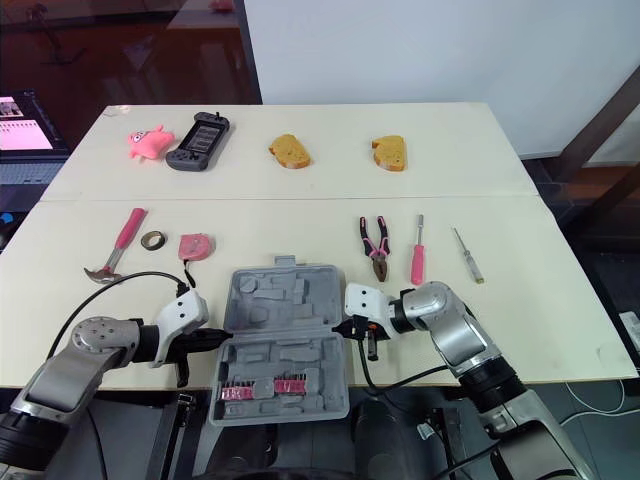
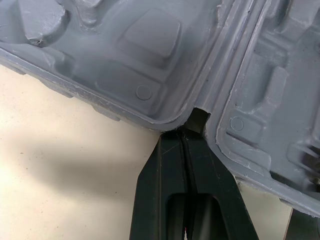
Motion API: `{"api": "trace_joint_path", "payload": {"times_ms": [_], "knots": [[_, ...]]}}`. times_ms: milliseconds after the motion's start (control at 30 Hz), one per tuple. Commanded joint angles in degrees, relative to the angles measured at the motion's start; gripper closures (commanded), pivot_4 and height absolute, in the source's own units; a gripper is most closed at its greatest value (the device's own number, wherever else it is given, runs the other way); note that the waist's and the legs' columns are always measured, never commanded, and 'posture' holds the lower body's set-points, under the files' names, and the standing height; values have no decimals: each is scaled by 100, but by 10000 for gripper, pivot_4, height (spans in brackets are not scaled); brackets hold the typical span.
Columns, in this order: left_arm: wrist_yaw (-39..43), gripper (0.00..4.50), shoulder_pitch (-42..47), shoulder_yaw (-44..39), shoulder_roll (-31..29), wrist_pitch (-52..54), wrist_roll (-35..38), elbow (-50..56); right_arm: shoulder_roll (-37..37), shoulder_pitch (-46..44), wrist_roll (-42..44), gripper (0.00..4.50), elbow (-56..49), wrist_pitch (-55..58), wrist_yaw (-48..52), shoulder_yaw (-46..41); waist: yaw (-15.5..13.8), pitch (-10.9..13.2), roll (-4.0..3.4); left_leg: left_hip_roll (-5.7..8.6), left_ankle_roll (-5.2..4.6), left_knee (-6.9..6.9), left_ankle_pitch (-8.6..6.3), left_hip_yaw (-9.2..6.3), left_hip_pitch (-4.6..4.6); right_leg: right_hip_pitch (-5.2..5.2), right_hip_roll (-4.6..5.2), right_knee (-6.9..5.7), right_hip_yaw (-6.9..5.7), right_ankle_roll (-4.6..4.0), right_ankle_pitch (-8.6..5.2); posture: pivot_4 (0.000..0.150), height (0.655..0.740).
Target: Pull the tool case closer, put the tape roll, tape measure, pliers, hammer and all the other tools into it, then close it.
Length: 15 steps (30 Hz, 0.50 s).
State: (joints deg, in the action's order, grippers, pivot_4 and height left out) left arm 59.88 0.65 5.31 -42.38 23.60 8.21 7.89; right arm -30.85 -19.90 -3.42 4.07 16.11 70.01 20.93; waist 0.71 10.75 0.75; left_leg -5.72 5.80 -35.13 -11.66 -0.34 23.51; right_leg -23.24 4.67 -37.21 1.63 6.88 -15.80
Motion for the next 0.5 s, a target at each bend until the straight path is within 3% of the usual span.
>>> {"api": "trace_joint_path", "payload": {"times_ms": [33, 333, 500], "knots": [[19, 45000, 34, 79, -10, 47, 103, 170, 22, 81, 60, 44379, -116, 40, 3, 191, 0, 0, 0, 0, 0, 0, 0, 0, 0, 0, 0, 0, 0, 0, 0, 1500, 7207], [-198, 45000, 204, -115, -50, -44, 33, -116, -230, 42, -13, 44379, 145, -202, -162, 12, -8, 0, 1, 0, 0, -1, 0, 0, 0, 0, 0, 0, 0, 0, 0, 1500, 7207], [-411, 45000, 195, -648, -185, -164, 173, -503, -591, 177, 157, 44379, 638, -726, -226, -366, -15, 1, 2, 0, 0, -2, 0, 0, 0, 2, 1, 3, 0, 0, 0, 1500, 7207]]}}
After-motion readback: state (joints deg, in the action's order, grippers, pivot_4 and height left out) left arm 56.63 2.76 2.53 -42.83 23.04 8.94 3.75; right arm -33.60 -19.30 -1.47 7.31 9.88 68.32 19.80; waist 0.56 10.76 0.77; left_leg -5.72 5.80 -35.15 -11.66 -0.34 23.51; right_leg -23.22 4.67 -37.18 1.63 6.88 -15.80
